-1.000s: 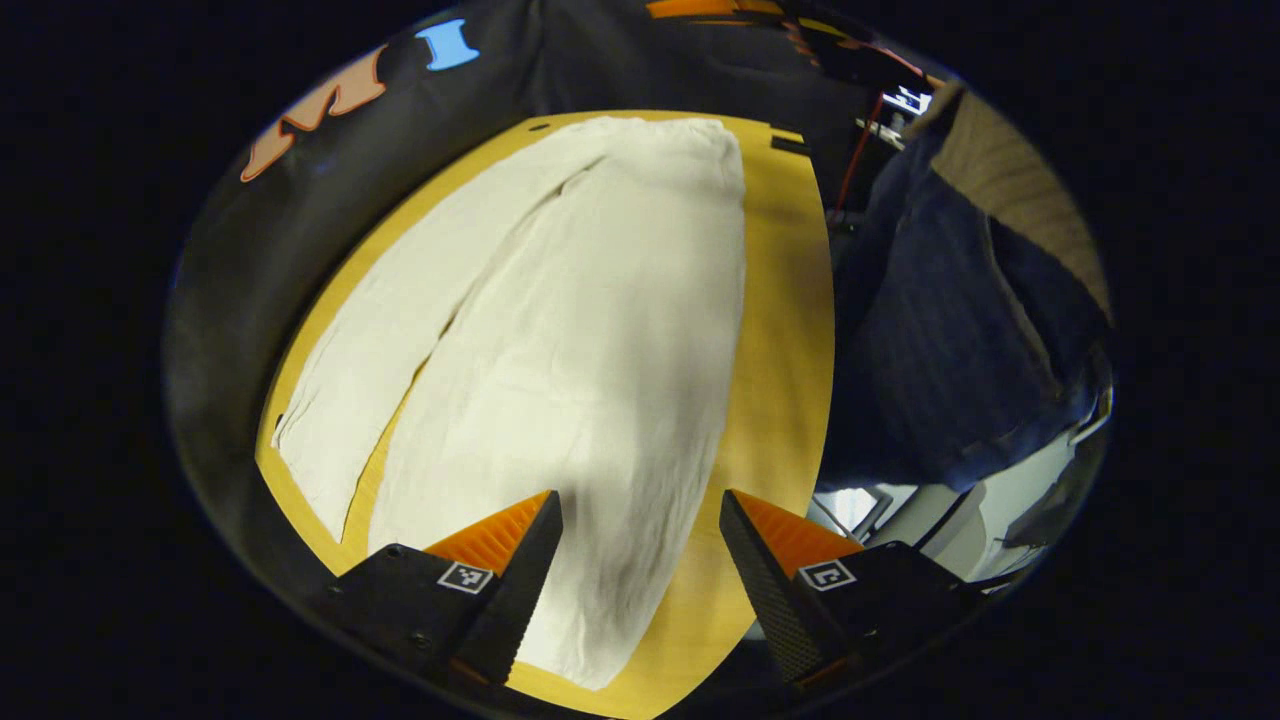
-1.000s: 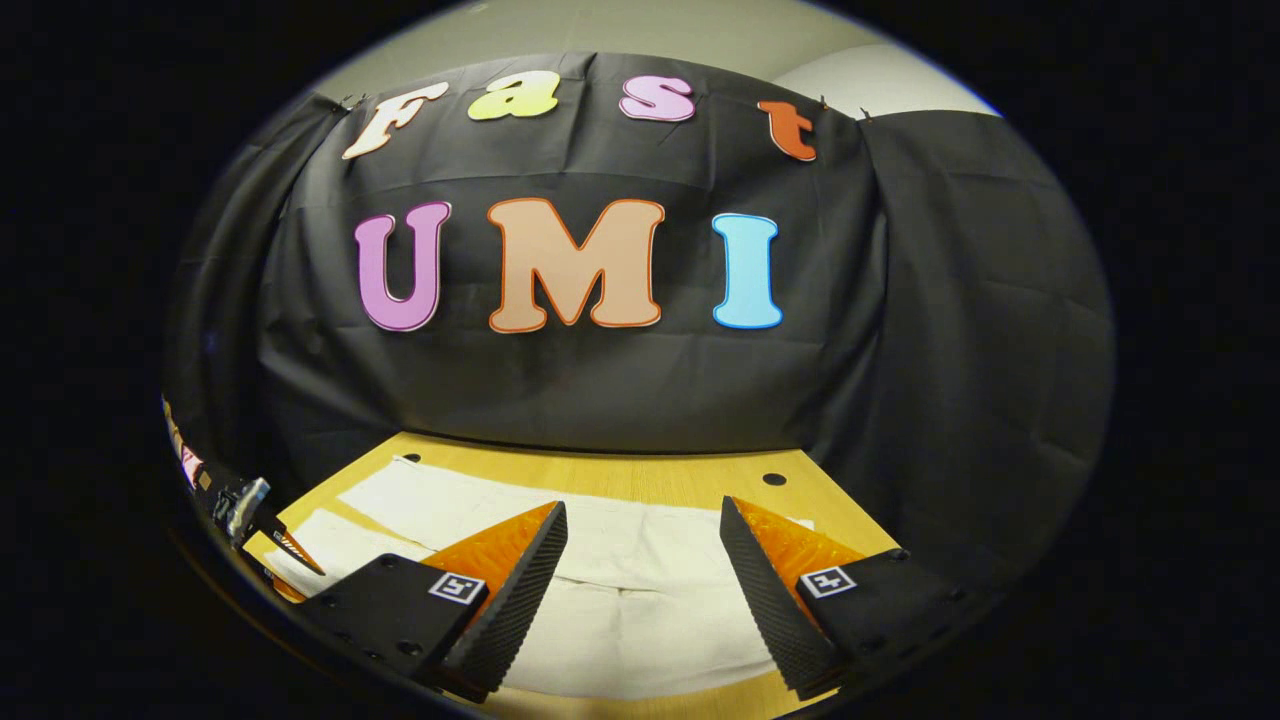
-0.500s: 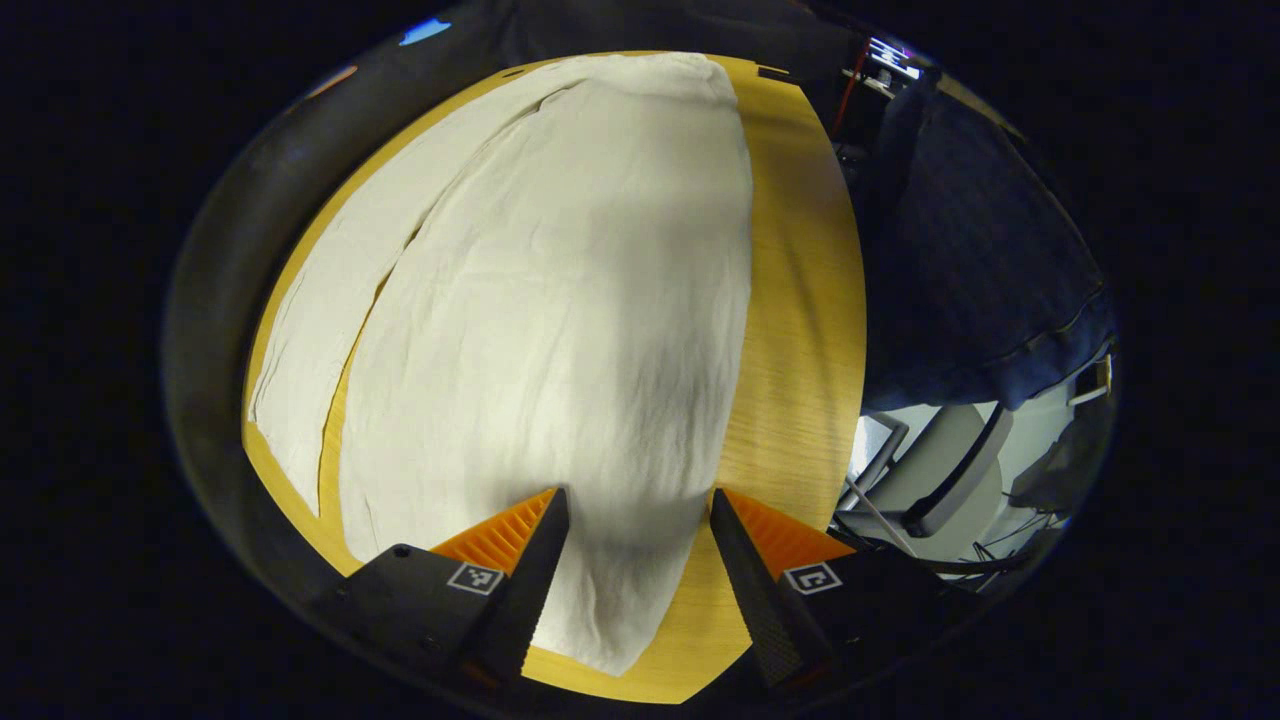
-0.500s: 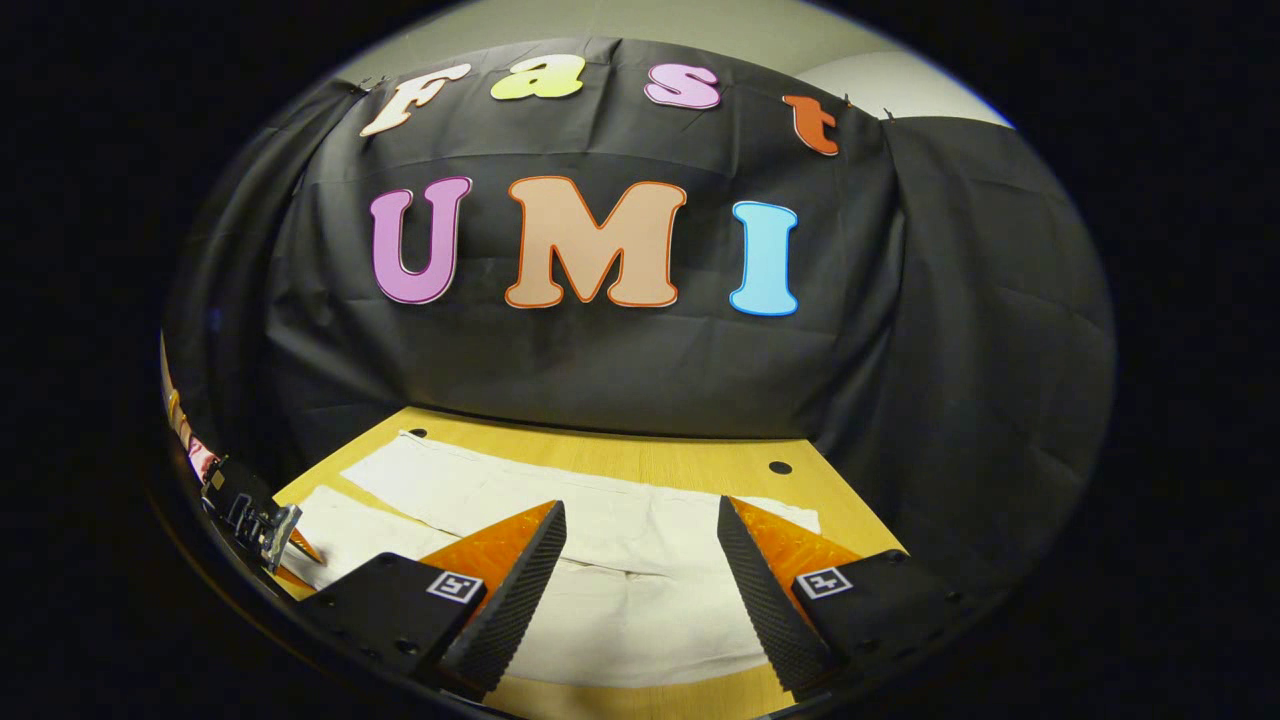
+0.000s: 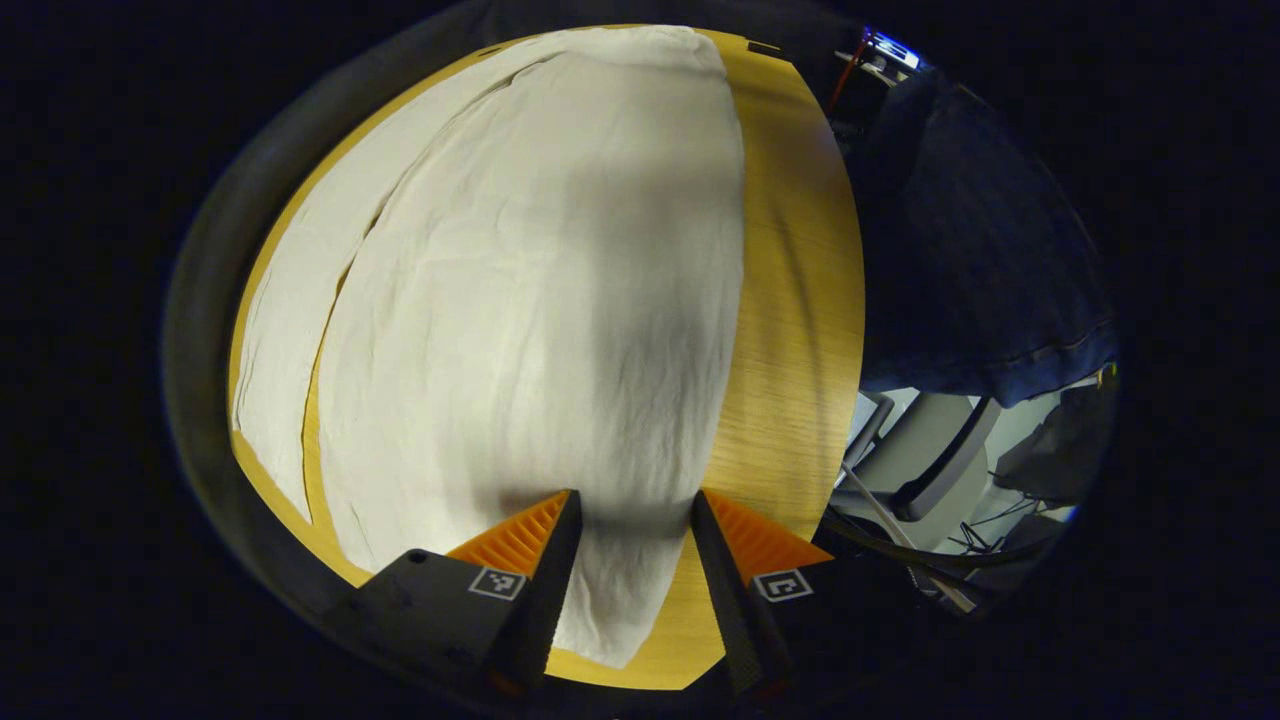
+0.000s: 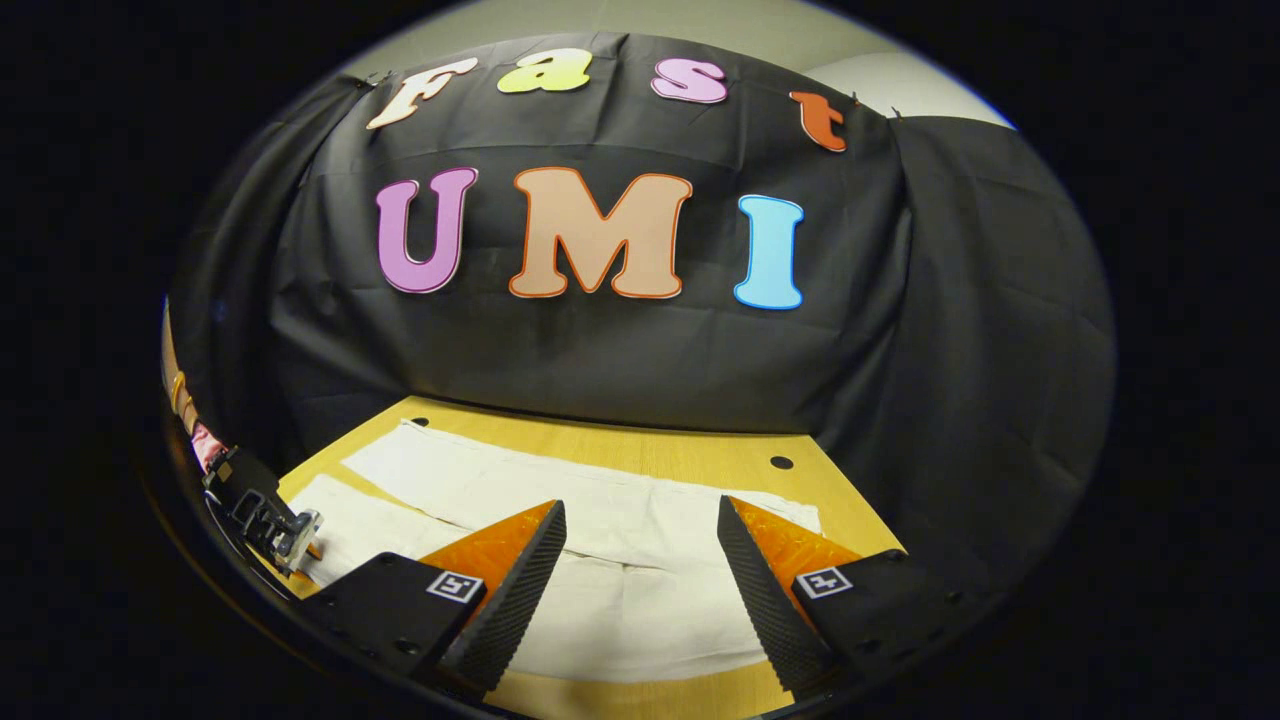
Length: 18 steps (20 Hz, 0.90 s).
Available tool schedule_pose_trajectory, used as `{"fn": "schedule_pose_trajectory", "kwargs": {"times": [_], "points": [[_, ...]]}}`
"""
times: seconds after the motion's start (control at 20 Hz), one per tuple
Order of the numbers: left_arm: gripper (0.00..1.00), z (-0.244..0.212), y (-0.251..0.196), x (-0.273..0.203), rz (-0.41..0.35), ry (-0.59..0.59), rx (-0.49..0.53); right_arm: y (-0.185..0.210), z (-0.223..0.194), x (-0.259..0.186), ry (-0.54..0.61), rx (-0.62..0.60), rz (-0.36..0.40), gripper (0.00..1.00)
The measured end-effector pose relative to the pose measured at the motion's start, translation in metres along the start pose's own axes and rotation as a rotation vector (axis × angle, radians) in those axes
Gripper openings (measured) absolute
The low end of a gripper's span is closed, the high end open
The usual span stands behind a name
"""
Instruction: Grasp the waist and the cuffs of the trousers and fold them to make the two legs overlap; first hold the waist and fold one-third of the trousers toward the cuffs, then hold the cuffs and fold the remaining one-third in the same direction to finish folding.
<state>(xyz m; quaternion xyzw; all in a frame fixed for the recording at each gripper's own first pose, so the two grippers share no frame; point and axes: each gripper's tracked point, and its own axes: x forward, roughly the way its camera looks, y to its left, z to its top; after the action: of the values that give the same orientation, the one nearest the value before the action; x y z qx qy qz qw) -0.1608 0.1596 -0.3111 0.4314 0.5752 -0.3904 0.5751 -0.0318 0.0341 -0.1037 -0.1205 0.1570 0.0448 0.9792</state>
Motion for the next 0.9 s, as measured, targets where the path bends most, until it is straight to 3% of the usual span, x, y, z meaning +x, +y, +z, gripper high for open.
{"fn": "schedule_pose_trajectory", "kwargs": {"times": [0.1, 0.25, 0.4, 0.6, 0.9], "points": [[0.60, 0.000, 0.004, 0.001, 0.000, 0.019, 0.016, 0.001, -0.009, -0.001, 0.022, -0.024, 0.036, 0.98], [0.40, 0.002, 0.009, 0.000, 0.002, 0.050, -0.014, 0.005, -0.029, 0.000, 0.078, -0.091, 0.119, 0.98], [0.28, 0.003, 0.014, 0.000, 0.009, 0.055, -0.025, 0.006, -0.062, 0.001, 0.163, -0.196, 0.225, 0.98], [0.02, 0.004, 0.022, 0.002, 0.030, 0.069, -0.038, 0.001, -0.111, -0.003, 0.303, -0.361, 0.382, 0.98], [0.00, 0.005, 0.023, 0.001, 0.051, 0.092, -0.036, -0.024, -0.190, 0.000, 0.516, -0.624, 0.594, 0.98]]}}
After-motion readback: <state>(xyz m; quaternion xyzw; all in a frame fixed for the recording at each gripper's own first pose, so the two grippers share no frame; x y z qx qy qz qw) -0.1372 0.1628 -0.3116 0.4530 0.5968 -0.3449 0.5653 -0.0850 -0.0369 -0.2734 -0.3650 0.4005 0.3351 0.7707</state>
